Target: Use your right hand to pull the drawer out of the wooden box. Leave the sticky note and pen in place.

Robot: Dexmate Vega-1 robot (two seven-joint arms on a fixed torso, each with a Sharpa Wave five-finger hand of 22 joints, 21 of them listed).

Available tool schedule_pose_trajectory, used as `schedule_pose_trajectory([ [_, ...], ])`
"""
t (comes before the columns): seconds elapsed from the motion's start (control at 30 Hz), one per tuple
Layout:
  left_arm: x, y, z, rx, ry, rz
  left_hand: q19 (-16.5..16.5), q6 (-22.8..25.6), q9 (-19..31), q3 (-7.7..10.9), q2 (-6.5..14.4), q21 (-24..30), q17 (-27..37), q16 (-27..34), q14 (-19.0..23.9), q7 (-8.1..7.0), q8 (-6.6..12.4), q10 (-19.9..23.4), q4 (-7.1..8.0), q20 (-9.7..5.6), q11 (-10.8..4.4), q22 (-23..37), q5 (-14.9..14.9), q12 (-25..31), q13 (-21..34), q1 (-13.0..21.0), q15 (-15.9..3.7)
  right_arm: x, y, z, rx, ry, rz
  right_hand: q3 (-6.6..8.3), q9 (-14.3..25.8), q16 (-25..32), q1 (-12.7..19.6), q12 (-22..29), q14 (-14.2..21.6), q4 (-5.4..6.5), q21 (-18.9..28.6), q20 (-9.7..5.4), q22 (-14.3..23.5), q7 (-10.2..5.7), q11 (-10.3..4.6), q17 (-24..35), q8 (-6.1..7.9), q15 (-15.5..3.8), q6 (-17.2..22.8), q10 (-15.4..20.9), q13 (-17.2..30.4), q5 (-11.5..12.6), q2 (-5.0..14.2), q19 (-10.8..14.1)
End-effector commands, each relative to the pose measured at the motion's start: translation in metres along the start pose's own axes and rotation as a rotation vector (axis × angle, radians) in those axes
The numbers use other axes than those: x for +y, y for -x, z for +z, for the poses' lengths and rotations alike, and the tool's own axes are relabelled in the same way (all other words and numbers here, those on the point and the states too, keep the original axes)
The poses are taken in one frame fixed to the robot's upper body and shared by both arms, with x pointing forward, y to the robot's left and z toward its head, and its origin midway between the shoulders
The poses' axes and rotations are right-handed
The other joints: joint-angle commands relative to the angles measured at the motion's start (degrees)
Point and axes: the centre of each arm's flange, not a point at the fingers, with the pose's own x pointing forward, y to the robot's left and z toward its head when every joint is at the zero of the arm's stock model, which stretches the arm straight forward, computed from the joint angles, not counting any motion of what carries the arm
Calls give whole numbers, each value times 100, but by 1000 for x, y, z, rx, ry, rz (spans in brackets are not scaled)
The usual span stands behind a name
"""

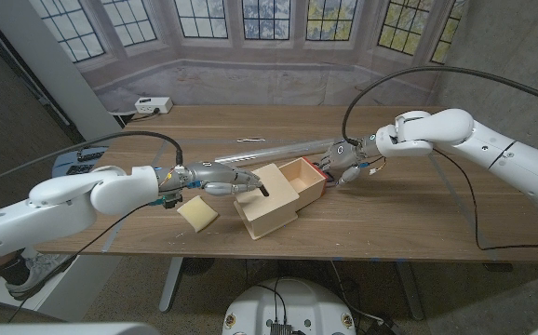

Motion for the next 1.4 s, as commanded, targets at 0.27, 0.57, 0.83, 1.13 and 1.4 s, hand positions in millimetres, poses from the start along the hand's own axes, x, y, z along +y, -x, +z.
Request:
schedule_pose_trajectory([
  [0.27,-2,1,1,-4,-9,-4,8,4,22,4,31,26,9,-8,12,-41,-6,4,-15,-38,-11,16,22,29,25,1,-12,7,3,2,33,-17,37,56,4,30,-48,24,-4,-12,17,5,7,9,11,21,25,-378,47,-1,24,49,-5,-31],
  [0.57,-3,2,-2,-6,-4,-3,8,11,22,7,32,25,9,-11,10,-31,-8,10,-17,-34,-11,16,22,23,26,5,-6,11,2,-1,55,-25,61,57,4,33,-58,27,2,-11,18,5,7,6,8,22,24,-378,48,5,24,50,-9,-30],
  [0.83,-2,3,-6,-6,-3,5,7,15,22,9,31,24,8,-13,9,-39,-11,9,-19,-42,-16,15,22,16,26,7,-1,9,4,-4,72,-31,63,61,4,37,-68,30,10,-8,19,5,7,17,22,24,27,-375,57,11,24,50,-7,-29],
  [1.13,2,3,-9,-10,-6,22,14,4,23,13,31,26,8,-14,11,-40,-18,5,-21,-37,-7,15,22,8,26,12,-5,3,9,-7,90,-21,58,67,4,39,-72,35,16,-10,21,3,7,16,31,23,29,-375,67,22,24,52,-7,-25],
  [1.4,7,3,-10,-13,-9,32,24,16,23,20,33,28,7,-14,13,-32,-17,10,-26,-45,-15,14,23,4,27,18,-9,-1,15,-10,110,-19,59,71,4,43,-75,43,28,-12,25,1,7,19,41,22,29,-377,72,42,24,52,-9,-16],
])
